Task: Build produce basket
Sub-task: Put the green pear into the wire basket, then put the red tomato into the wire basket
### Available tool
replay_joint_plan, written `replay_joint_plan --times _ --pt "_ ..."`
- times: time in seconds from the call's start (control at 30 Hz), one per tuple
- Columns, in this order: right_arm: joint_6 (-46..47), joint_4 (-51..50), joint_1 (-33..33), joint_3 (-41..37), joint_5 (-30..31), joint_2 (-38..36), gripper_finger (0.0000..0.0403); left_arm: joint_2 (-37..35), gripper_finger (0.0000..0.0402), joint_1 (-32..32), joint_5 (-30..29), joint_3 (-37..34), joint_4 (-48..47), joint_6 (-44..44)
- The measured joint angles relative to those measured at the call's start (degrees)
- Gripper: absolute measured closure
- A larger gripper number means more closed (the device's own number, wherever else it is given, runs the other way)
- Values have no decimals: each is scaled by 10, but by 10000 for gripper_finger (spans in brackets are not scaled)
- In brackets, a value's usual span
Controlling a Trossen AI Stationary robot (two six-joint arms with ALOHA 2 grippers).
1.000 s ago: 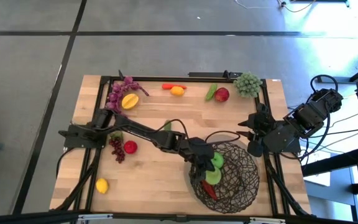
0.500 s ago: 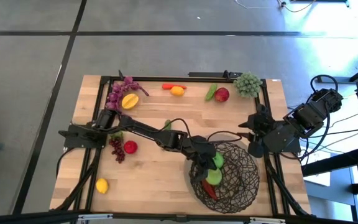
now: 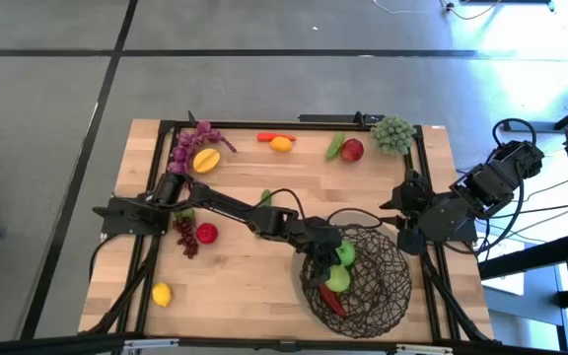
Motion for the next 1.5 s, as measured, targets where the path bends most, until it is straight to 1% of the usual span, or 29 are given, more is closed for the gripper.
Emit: replay_joint_plan --times 0.1,0.27,0.37,0.53,0.6,0.77,1.0,1.07,1.17,1.33,1.43,1.5 --pt "-1 0 0 0 0 0 266 0 401 -3 -6 0 0 -13" --pt "-12 0 0 0 0 0 266 0 399 -3 0 0 0 -12" --pt "-13 0 0 0 0 0 266 0 381 -3 -2 0 0 -11" --pt "-13 0 0 0 0 0 266 0 339 -3 -5 0 4 -14" --pt "-13 0 0 0 0 0 266 0 329 -3 -5 0 12 -15" --pt "-15 0 0 0 0 0 266 -1 325 -1 -4 0 28 -15" --pt "-15 0 2 0 0 -10 266 -20 324 11 38 0 26 -2" --pt "-13 0 2 0 0 -18 266 -35 324 15 50 0 3 1" --pt "-11 0 2 0 2 -34 266 -59 326 23 48 1 -25 3" --pt "-15 2 2 0 4 -53 266 -109 324 40 31 0 -115 5" --pt "-38 2 2 0 5 -58 266 -147 325 51 16 0 -161 2" --pt "-58 2 2 0 5 -58 266 -169 327 57 -3 0 -193 -17"
